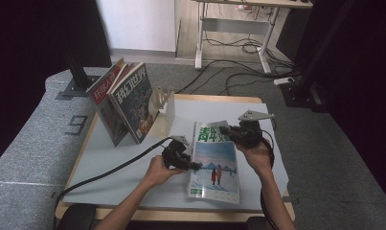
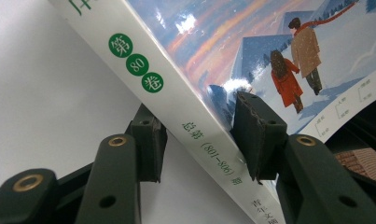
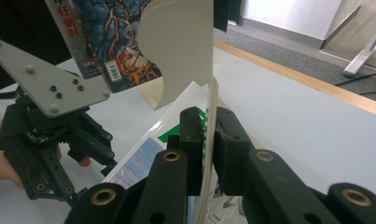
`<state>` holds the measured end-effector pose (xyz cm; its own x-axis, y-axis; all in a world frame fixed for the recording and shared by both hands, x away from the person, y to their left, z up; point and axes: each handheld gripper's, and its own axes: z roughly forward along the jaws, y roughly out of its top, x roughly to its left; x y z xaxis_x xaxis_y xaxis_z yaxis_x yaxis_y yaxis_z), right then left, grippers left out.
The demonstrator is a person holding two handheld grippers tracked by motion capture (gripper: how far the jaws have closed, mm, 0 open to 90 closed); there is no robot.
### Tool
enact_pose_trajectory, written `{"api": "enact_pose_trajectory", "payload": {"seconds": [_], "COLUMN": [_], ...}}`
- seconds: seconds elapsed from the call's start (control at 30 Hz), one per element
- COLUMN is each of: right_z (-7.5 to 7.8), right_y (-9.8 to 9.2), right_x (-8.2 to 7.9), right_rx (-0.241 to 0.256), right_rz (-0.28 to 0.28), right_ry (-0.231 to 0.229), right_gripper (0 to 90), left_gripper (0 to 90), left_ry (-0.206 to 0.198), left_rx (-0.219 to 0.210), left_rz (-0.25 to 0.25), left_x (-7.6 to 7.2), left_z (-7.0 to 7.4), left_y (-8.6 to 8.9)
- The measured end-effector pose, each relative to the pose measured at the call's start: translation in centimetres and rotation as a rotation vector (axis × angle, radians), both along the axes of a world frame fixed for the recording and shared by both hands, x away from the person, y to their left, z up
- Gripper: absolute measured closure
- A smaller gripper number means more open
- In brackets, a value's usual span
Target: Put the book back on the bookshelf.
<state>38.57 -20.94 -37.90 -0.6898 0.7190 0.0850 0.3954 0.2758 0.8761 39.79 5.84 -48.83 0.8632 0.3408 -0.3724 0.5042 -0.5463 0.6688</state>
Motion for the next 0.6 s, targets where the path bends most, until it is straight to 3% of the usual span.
{"api": "enact_pose_trajectory", "payload": {"seconds": [0.23,0.43,0.6], "right_z": [0.4,0.7,1.0], "right_y": [-0.3,-0.7,-0.8], "right_x": [0.1,0.0,-0.1], "right_rx": [0.019,0.041,0.052], "right_rz": [-0.007,-0.019,-0.025], "right_ry": [0.003,-0.007,-0.025], "right_gripper": [79.8,80.0,81.7], "left_gripper": [57.3,59.2,61.0], "left_ry": [-0.053,-0.13,-0.16], "left_rx": [-0.002,0.0,-0.028], "left_rz": [-0.001,0.008,0.031], "left_x": [-0.4,-0.8,-0.8], "left_z": [0.4,1.1,1.3], "left_y": [0.1,0.6,1.1]}}
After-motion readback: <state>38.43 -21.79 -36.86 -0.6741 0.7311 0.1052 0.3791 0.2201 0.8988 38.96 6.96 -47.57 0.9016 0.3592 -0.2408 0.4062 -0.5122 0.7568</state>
